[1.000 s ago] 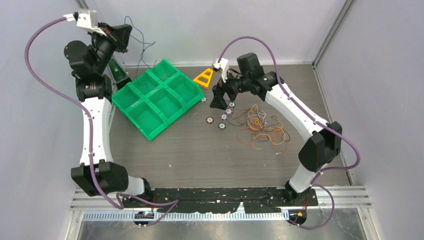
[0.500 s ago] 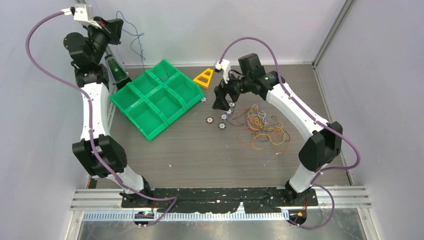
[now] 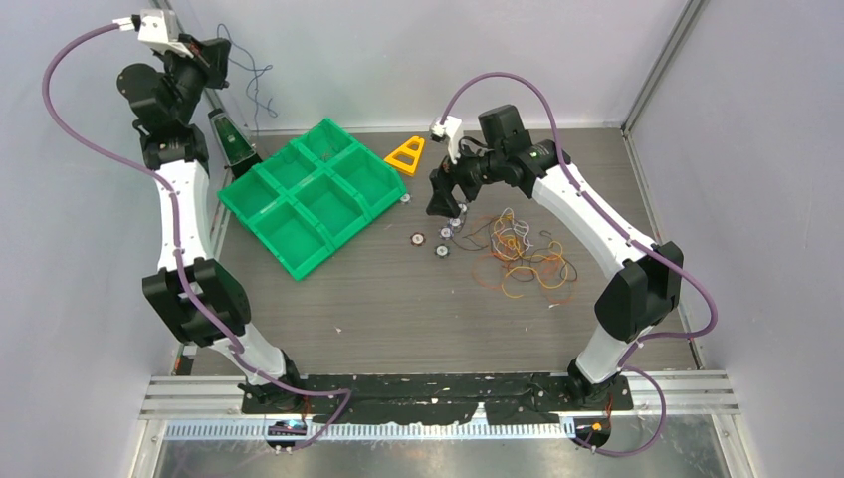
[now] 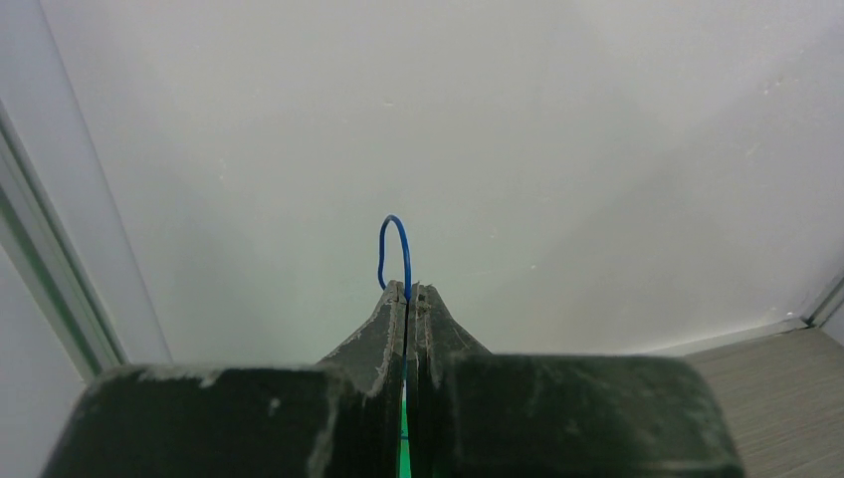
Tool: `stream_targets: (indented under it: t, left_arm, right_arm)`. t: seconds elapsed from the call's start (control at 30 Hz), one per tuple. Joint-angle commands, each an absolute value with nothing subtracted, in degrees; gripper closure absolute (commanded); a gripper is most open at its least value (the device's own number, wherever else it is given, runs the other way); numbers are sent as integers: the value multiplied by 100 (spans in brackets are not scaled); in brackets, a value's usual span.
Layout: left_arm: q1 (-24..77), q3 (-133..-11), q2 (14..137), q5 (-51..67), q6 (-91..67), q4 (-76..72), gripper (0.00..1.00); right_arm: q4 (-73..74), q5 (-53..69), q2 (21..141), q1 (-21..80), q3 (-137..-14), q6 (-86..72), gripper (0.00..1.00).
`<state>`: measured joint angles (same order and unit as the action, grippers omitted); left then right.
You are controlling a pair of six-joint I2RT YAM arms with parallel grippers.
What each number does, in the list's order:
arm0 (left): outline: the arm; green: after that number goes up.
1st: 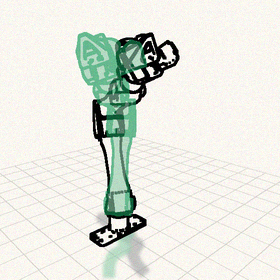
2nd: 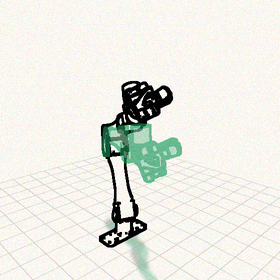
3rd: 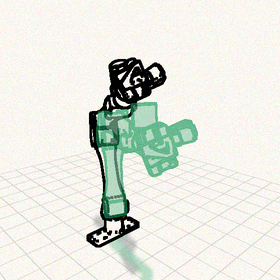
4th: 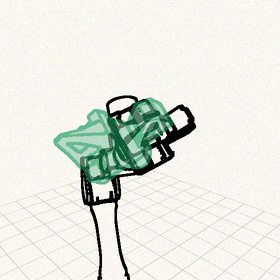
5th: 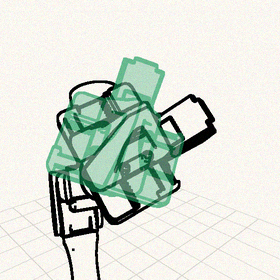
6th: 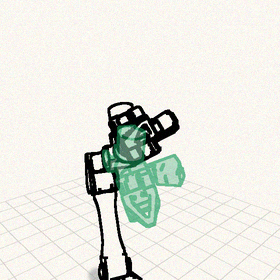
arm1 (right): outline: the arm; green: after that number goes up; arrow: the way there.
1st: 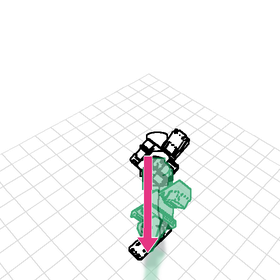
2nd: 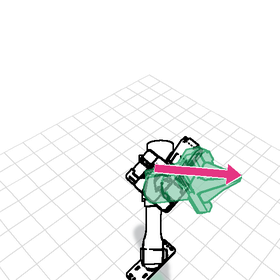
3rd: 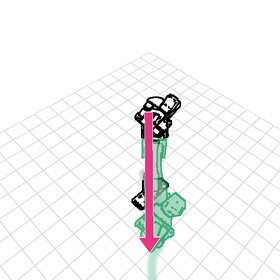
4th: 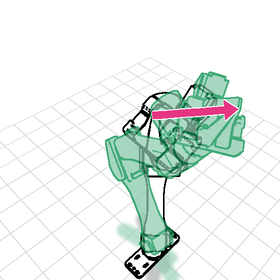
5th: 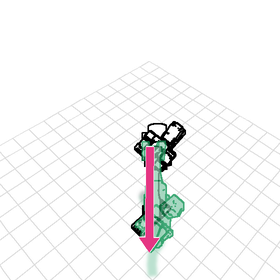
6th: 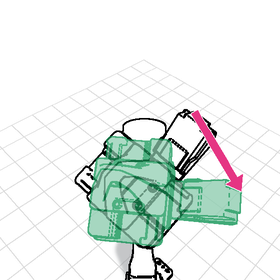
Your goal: Untangle the cables
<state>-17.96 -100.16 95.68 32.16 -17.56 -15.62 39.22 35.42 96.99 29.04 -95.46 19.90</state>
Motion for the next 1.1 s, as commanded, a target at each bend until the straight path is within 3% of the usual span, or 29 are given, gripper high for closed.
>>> stream_targets:
  t: [0.0, 0.67, 1.07]
  left_arm:
    - [-1893, -10234, 9702, 3296, -1321, -1590, 100]
    - [-1898, -8416, 10596, 3738, -1512, -1872, 100]
    - [-1816, -8452, 11066, 3343, -1054, -523, 100]
  right_arm:
    - [3954, 3533, 9542, 2861, -9676, 2092, 5]
    - [4276, 3561, 9453, 2784, -9422, 2159, 5]
    - [4379, 3500, 9393, 2763, -9259, 2149, 5]
